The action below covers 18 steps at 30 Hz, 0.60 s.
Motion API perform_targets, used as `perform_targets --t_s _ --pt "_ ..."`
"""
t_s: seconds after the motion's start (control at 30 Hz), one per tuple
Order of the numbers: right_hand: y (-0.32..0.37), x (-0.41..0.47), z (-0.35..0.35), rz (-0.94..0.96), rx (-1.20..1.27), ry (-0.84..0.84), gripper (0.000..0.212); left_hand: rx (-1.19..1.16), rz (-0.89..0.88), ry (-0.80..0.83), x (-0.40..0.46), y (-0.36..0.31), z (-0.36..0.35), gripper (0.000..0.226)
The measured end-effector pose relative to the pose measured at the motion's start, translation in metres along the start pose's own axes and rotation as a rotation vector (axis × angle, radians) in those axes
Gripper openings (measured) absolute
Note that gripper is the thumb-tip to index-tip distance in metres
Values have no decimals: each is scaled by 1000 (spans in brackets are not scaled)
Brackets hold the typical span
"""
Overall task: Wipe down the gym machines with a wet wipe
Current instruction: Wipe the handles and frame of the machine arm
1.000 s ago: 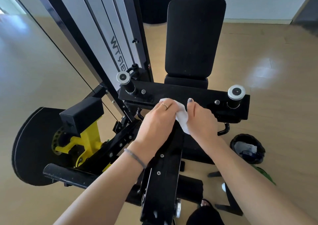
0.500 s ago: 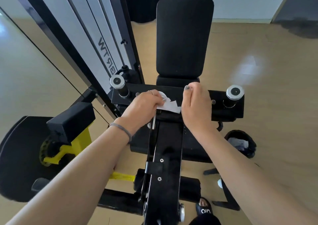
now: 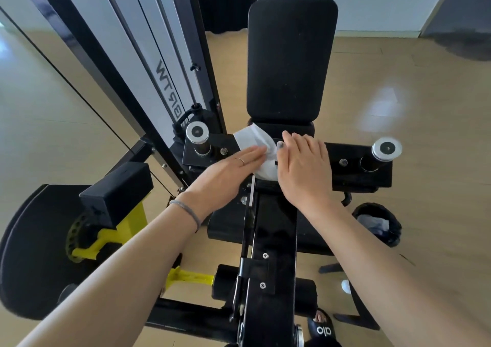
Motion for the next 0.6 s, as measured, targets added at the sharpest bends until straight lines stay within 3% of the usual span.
perform_targets --t_s 0.13,0.4,0.53,0.6 --pt "8 -1 -4 -5 32 23 64 71 175 -92 -15 30 11 82" --pt "11 -3 -6 5 -49 -1 58 310 -116 -33 -32 6 -9 66" --pt "11 -3 -7 12 -73 4 58 438 93 -158 -35 25 -1 61" --pt "12 -3 -7 11 -80 -4 58 425 110 -177 -37 16 -9 61"
Point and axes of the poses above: each hand's wrist, its own x-axis towards the middle knuckle, its own z-axis out of the back of the hand, y = z × x, the point moved 8 cm from there along x, towards the middle knuckle, and after that the axes turned 7 degrees about z, right-handed, at the moved point
